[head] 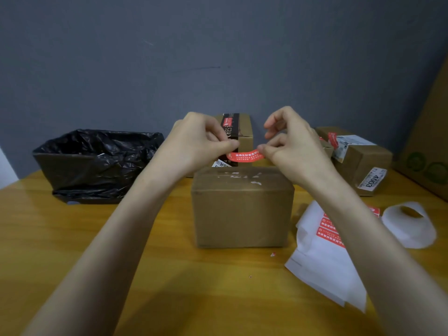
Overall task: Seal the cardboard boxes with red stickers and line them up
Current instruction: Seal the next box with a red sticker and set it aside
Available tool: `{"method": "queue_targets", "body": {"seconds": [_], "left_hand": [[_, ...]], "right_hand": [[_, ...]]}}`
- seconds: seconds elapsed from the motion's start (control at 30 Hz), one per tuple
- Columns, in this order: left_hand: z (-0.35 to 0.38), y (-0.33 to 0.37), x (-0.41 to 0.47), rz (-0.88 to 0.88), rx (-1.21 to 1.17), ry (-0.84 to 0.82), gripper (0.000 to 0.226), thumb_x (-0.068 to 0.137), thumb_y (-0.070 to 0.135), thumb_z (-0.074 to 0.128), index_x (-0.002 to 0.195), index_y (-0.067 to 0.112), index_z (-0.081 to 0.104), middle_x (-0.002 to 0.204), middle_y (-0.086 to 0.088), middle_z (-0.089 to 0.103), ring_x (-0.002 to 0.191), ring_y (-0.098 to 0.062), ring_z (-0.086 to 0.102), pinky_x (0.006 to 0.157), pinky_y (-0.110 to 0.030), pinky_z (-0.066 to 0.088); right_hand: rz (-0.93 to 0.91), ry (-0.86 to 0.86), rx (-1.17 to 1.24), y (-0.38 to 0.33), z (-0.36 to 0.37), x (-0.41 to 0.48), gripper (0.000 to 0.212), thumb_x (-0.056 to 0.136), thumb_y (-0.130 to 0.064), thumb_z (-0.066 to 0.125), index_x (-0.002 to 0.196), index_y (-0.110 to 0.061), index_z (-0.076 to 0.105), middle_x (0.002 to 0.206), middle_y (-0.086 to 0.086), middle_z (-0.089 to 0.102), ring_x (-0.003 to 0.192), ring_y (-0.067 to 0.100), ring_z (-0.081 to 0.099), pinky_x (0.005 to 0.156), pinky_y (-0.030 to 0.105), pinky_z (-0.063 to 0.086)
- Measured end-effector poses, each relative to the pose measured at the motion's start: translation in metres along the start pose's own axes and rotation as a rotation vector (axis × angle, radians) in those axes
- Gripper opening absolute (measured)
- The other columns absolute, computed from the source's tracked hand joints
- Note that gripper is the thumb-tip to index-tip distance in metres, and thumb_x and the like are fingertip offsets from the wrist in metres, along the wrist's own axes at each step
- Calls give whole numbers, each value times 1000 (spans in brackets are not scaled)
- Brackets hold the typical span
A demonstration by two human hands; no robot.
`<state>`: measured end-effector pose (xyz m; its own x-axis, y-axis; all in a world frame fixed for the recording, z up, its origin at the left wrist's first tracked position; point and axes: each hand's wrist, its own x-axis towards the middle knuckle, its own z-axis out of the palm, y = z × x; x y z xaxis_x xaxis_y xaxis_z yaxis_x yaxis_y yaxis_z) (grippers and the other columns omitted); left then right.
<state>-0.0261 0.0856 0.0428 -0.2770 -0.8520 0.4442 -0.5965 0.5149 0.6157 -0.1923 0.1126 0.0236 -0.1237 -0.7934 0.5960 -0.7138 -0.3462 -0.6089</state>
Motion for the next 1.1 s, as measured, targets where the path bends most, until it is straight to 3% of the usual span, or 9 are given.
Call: {"method": "queue_targets", "body": {"seconds": [0.07,0.17,0.4,0.53,0.6,0.67,0.83,0.97,1.1], "left_hand": [[-3,-3,1,-3,-3,13,12,80,23,73,71,19,67,63,4,66,57,1,58,64,-17,47],[-5,-8,3,-20,-1,-2,11,79,21,73,70,20,67,62,5,66,56,3,58,65,-15,48],[4,-6,5,-83,-119,9,55,86,61,45,76,11,65,63,0,68,56,-5,63,70,-27,51],[8,-4,3,-67,-34,-31,27,80,39,69,72,14,67,65,-2,70,62,-8,64,68,-26,51],[7,-5,2,-58,-25,-41,13,81,21,71,69,16,68,64,-2,69,62,-7,63,66,-22,49],[4,-7,2,-60,-21,-40,14,82,14,69,69,19,69,62,-1,68,60,-5,62,66,-20,49],[0,-13,4,-144,-94,-51,9,80,16,73,73,18,68,66,-3,71,69,-12,67,80,-35,56],[3,-14,4,-138,-83,-68,14,80,14,72,68,18,67,66,-4,70,67,-12,66,80,-35,55],[5,-14,6,-110,-74,-32,17,84,17,69,68,22,63,67,-2,70,72,-13,68,74,-32,52]], "right_hand": [[8,-7,9,1,-2,0,31,80,-6,68,88,-23,43,83,-6,53,66,10,57,58,14,39],[23,-4,35,2,-2,1,39,80,-6,69,77,-31,39,80,-8,52,65,10,57,58,16,39],[-10,2,4,1,-3,1,36,81,-6,68,80,-29,40,83,-5,55,74,15,63,59,13,41],[-22,0,-39,-2,-3,-1,29,82,-6,67,91,-21,43,91,1,60,77,13,64,59,14,41],[-21,8,-37,-2,-3,0,29,82,-6,67,90,-21,43,91,1,60,78,14,64,60,14,42],[-6,15,-29,0,-4,1,31,81,-6,67,86,-24,42,90,1,60,77,16,64,61,14,42],[65,-40,3,6,-2,2,29,82,-8,68,86,-23,43,82,-6,52,73,15,59,61,19,41],[133,-34,-7,7,3,0,26,80,-11,71,89,-19,48,79,-9,55,85,20,62,81,37,51],[219,32,81,6,1,1,29,76,-10,75,77,-23,49,73,-5,63,86,20,65,84,43,52]]}}
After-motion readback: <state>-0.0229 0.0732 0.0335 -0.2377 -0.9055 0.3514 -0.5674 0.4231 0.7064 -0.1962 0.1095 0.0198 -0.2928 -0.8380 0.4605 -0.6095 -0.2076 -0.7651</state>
